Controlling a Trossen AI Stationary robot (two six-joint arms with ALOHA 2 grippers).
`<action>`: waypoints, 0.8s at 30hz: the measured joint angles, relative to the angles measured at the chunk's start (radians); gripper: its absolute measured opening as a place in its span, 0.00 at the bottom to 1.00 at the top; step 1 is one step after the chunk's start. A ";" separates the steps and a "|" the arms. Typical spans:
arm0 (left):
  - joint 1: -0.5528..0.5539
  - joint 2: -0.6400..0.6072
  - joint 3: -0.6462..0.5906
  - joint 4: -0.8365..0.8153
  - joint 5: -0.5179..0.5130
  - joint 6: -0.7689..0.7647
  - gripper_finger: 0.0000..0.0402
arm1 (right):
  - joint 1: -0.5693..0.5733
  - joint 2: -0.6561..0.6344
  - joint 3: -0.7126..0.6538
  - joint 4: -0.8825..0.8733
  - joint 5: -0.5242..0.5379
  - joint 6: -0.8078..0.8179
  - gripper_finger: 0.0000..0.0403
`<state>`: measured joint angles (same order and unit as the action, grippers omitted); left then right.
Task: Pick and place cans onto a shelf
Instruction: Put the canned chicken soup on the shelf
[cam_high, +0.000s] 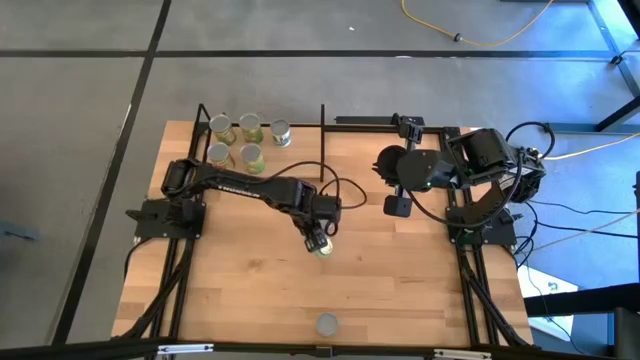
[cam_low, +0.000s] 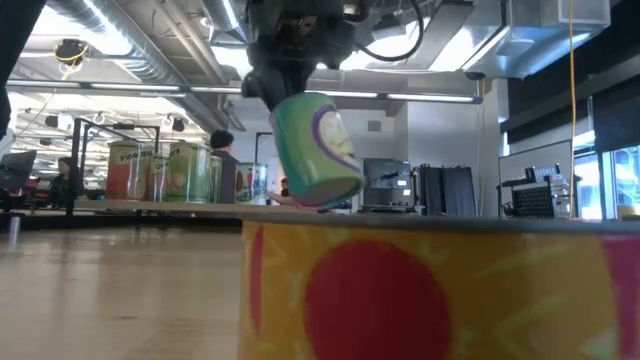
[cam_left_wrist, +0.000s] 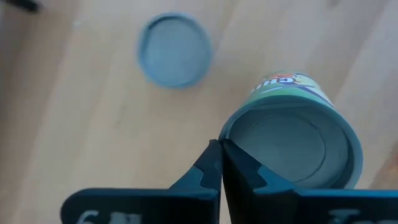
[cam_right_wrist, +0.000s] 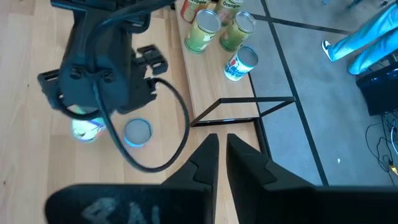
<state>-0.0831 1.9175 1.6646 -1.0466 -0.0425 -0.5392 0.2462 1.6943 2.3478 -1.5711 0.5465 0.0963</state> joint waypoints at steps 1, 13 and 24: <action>0.004 0.000 0.015 -0.033 -0.012 0.000 0.00 | 0.000 0.000 0.000 0.000 0.000 0.000 0.09; 0.121 -0.019 0.152 -0.274 -0.087 0.043 0.00 | 0.000 0.000 0.000 0.000 0.000 0.000 0.09; 0.282 -0.019 0.184 -0.393 -0.181 0.156 0.00 | 0.000 0.000 0.000 0.000 0.000 -0.004 0.09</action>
<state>0.1992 1.8984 1.8484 -1.4399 -0.2239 -0.3827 0.2464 1.6943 2.3478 -1.5711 0.5465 0.0925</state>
